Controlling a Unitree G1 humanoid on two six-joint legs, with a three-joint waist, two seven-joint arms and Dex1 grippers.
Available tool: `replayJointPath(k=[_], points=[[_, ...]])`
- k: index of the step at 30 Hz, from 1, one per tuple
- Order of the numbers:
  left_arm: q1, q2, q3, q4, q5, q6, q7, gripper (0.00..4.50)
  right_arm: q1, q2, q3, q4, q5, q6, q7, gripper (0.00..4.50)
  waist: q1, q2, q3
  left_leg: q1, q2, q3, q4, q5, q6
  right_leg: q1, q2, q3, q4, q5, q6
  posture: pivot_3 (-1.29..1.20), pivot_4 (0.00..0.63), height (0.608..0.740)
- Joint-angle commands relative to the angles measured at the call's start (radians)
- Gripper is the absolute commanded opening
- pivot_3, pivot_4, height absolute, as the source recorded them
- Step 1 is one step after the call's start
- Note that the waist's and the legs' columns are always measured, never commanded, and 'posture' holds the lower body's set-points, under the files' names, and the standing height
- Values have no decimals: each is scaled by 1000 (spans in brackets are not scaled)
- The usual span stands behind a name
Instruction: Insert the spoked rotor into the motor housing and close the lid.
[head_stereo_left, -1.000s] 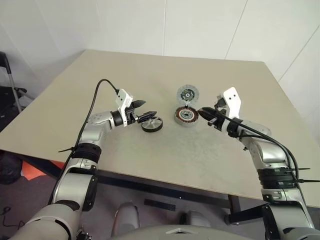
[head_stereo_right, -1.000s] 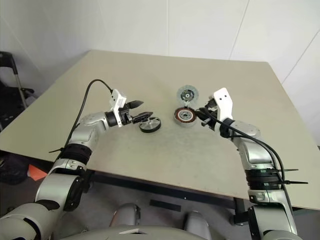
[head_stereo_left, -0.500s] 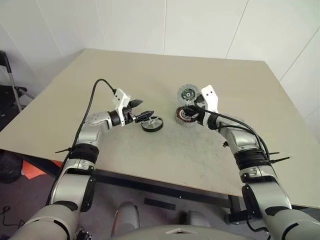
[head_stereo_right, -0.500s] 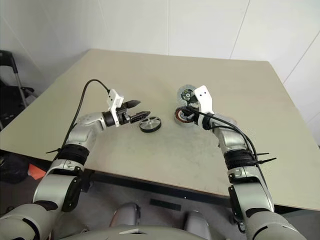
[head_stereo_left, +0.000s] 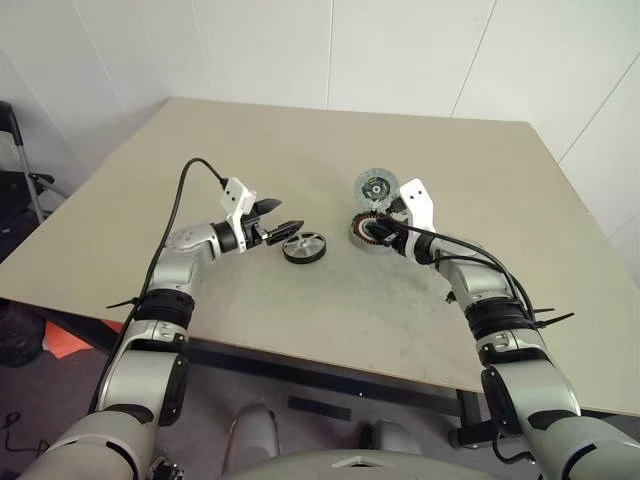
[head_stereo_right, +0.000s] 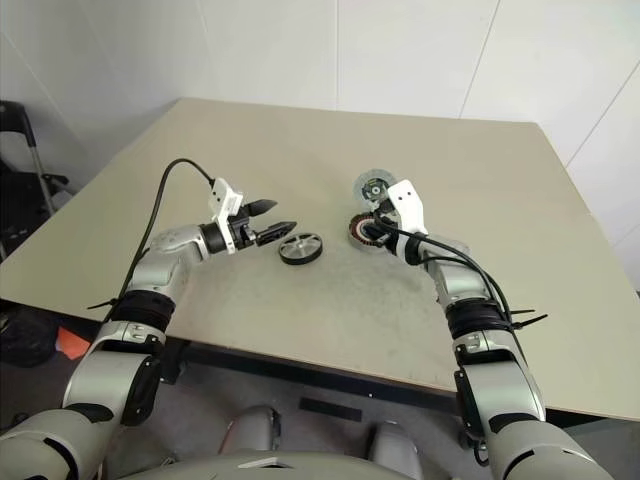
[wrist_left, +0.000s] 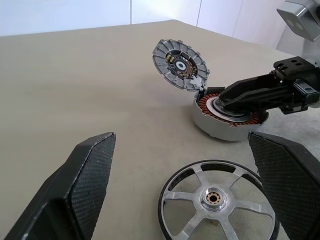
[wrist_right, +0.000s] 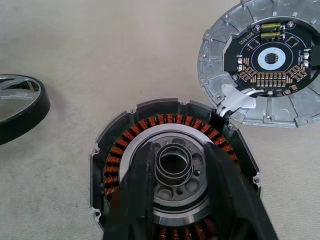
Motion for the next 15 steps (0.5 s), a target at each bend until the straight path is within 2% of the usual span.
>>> replayJointPath(k=[1, 10, 13, 15], points=[[-18, 10, 14, -29, -6, -20, 1, 4500, -15, -13, -21, -50, 4, -8, 3, 2589, 0, 0, 0, 0, 0, 0, 0, 0, 0, 0, 0, 0, 0, 0, 0, 0, 0, 740], [-22, 6, 12, -17, -3, -24, 1, 4500, -10, -7, -49, -121, 32, 14, 1, 2589, 0, 0, 0, 0, 0, 0, 0, 0, 0, 0, 0, 0, 0, 0, 0, 0, 0, 740], [-26, 4, 11, -13, -2, -27, 2, 4500, -22, -5, -55, -98, 28, 9, -7, 2012, 0, 0, 0, 0, 0, 0, 0, 0, 0, 0, 0, 0, 0, 0, 0, 0, 0, 740], [-27, 3, 11, -11, -2, -29, 2, 4500, -22, -3, -54, -86, 23, 5, -7, 1322, 0, 0, 0, 0, 0, 0, 0, 0, 0, 0, 0, 0, 0, 0, 0, 0, 0, 740]])
